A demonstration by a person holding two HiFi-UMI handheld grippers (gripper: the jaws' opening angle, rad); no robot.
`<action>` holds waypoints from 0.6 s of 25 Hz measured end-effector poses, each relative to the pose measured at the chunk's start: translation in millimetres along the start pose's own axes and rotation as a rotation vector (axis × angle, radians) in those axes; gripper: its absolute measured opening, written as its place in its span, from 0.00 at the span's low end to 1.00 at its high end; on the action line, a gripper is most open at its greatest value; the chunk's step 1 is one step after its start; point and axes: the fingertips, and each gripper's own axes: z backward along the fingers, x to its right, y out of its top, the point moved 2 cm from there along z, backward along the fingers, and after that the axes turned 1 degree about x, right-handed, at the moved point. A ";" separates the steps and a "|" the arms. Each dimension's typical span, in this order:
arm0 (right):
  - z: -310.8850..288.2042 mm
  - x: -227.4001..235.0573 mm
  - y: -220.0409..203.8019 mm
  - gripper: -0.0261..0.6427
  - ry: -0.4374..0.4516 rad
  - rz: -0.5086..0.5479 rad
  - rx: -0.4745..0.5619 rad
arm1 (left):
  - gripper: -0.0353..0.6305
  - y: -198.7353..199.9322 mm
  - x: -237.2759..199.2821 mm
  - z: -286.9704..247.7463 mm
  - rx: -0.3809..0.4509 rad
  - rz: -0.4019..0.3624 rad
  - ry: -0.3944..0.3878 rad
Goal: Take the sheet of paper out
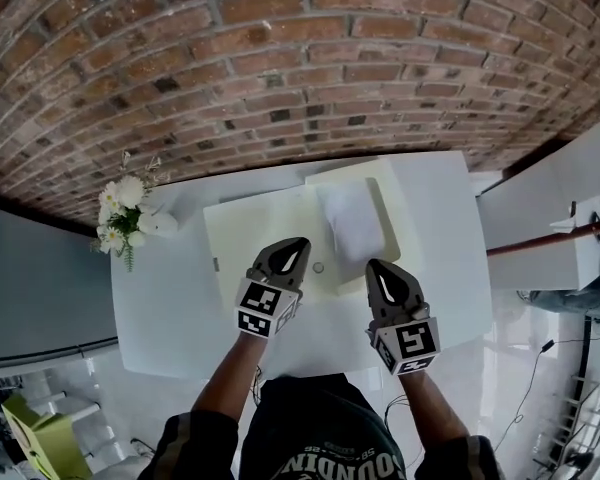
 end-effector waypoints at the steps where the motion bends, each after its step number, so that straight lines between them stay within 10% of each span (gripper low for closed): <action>1: -1.4 1.7 -0.8 0.14 -0.001 0.001 -0.003 | 0.07 -0.6 -0.1 -2.9 0.006 0.008 -0.009; 15: -10.4 14.9 -14.7 0.14 -0.020 -0.014 -0.028 | 0.14 -37.6 -3.5 -53.4 -0.111 0.112 0.038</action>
